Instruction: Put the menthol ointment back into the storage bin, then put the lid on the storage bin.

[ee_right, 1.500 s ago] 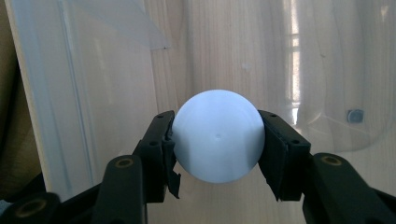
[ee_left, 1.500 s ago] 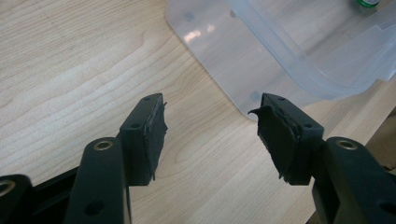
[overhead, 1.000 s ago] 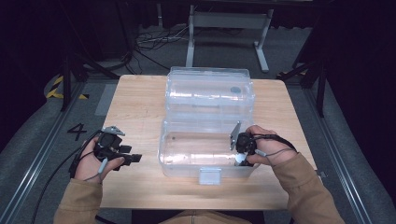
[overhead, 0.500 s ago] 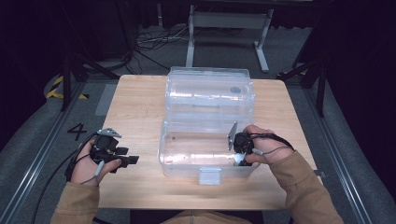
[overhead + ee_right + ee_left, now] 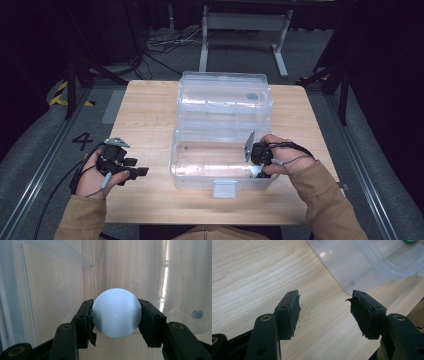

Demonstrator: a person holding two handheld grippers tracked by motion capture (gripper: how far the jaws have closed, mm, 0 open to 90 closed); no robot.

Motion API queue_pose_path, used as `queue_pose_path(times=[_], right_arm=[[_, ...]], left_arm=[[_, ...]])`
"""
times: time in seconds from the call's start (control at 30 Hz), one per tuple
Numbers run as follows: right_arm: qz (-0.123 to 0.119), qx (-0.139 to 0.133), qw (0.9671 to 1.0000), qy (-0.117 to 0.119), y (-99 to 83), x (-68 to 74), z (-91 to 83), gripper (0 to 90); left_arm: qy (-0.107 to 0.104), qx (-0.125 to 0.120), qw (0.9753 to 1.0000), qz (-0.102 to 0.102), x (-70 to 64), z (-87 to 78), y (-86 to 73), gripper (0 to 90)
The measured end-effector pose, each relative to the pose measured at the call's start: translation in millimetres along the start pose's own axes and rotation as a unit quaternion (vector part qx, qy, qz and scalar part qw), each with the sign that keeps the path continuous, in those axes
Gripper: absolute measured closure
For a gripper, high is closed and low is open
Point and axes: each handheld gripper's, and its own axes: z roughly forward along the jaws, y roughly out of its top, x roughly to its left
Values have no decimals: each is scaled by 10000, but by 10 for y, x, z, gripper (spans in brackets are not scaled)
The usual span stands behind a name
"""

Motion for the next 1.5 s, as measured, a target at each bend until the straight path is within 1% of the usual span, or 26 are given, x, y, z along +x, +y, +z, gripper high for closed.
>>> queue_pose_path(times=[0.2, 0.23, 0.27, 0.3, 0.33, 0.4, 0.47, 0.53, 0.57, 0.77, 0.83, 0.87, 0.93, 1.0, 1.07, 1.1, 1.13, 1.17, 1.2, 1.23, 1.27, 1.3, 1.37, 1.4, 1.43, 1.5], right_arm=[[-1, -182, 9998, -48, -28, 6, -25, 493], [-18, -292, 9995, -84, -38, 7, -32, 487], [-12, -325, 9994, -90, -45, 8, -54, 469], [96, -404, 9991, -79, -56, 22, -73, 424], [99, -485, 9987, -109, -63, 24, -90, 409], [226, -603, 9978, -178, -92, 54, -139, 408], [255, -728, 9967, -260, -129, 64, -195, 413], [338, -868, 9951, -345, -165, 80, -234, 416], [412, -988, 9934, -404, -183, 88, -253, 418], [680, -1623, 9818, -711, -297, 129, -409, 450], [752, -1865, 9768, -736, -340, 134, -443, 454], [791, -1915, 9752, -773, -363, 138, -460, 454], [983, -2072, 9697, -844, -404, 147, -494, 458], [1096, -2227, 9644, -912, -442, 153, -537, 473], [1213, -2434, 9575, -959, -480, 163, -585, 489], [1213, -2434, 9575, -959, -480, 163, -585, 489], [1353, -2594, 9509, -1013, -508, 176, -624, 500], [1353, -2594, 9509, -1013, -508, 176, -624, 500], [1476, -2716, 9454, -1038, -526, 185, -646, 505], [1512, -2771, 9429, -1063, -543, 189, -666, 513], [1634, -2868, 9370, -1139, -576, 201, -702, 517], [1682, -2908, 9347, -1162, -586, 206, -715, 521], [1754, -3027, 9290, -1205, -611, 215, -749, 530], [1794, -3063, 9270, -1214, -622, 222, -765, 530], [1794, -3063, 9270, -1214, -622, 222, -765, 530], [1822, -3150, 9227, -1273, -638, 229, -804, 534]], left_arm=[[-23, 15, 10000, 26, 3, 14, 22, 407], [-37, 24, 10000, 44, 5, 17, 29, 407], [-41, 29, 10000, 44, 4, 21, 35, 407], [-36, 14, 10000, 38, 1, 26, 39, 407], [-47, 16, 10000, 58, 2, 34, 50, 407], [-58, 29, 9999, 80, 0, 44, 71, 407], [-78, 30, 9999, 127, -8, 59, 99, 407], [-113, 26, 9998, 162, -26, 77, 133, 407], [-128, 29, 9997, 208, -39, 87, 158, 407], [-260, 34, 9986, 451, -119, 132, 287, 408], [-329, 22, 9982, 494, -143, 150, 324, 408], [-362, 32, 9979, 544, -150, 157, 342, 408], [-429, 28, 9974, 586, -173, 177, 372, 408], [-500, 17, 9967, 647, -203, 195, 402, 408], [-583, 23, 9958, 712, -224, 208, 423, 408], [-583, 23, 9958, 712, -224, 208, 423, 408], [-620, 23, 9952, 754, -239, 218, 437, 408], [-637, 27, 9949, 777, -257, 224, 448, 408], [-660, 29, 9946, 795, -273, 228, 456, 409], [-679, 25, 9942, 829, -289, 233, 464, 409], [-721, 26, 9937, 857, -307, 240, 472, 409], [-759, 39, 9927, 938, -338, 253, 485, 409], [-811, 46, 9919, 976, -376, 265, 497, 409], [-811, 46, 9919, 976, -376, 265, 497, 409], [-831, 50, 9914, 1006, -392, 272, 500, 409], [-855, 65, 9906, 1069, -425, 285, 508, 409]])
